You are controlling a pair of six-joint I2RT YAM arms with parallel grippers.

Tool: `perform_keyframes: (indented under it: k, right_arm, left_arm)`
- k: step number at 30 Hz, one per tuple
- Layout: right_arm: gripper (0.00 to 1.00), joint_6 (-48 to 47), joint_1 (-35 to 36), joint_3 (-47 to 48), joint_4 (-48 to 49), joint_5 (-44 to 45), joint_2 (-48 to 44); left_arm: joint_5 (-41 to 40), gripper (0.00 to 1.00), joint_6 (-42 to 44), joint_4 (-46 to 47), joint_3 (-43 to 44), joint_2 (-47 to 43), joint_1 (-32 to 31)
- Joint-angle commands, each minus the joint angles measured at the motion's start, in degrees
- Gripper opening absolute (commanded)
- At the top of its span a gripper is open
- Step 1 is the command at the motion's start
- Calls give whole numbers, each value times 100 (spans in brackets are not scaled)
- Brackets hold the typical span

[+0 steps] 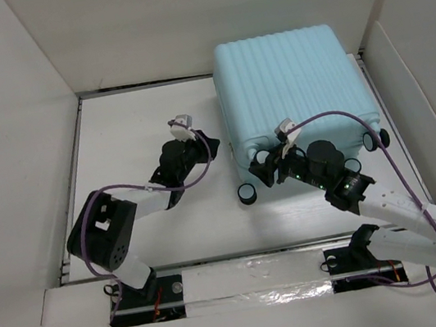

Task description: Pack the luggage

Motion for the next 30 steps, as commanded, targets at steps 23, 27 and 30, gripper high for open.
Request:
perform_keyframes:
  k: [23, 27, 30]
  right_arm:
    - [100, -1093, 1159, 1760, -1787, 3238, -2364]
    - [100, -1120, 1159, 1683, -1744, 3714, -2883]
    - [100, -1041, 1159, 1542, -1630, 3698, -2963]
  left_arm:
    - [-586, 95, -1212, -3936, -155, -6663, -15]
    - [-1096, 96, -816, -4431, 417, -7042, -15]
    - [-1035, 97, -719, -4413, 514, -7069, -15]
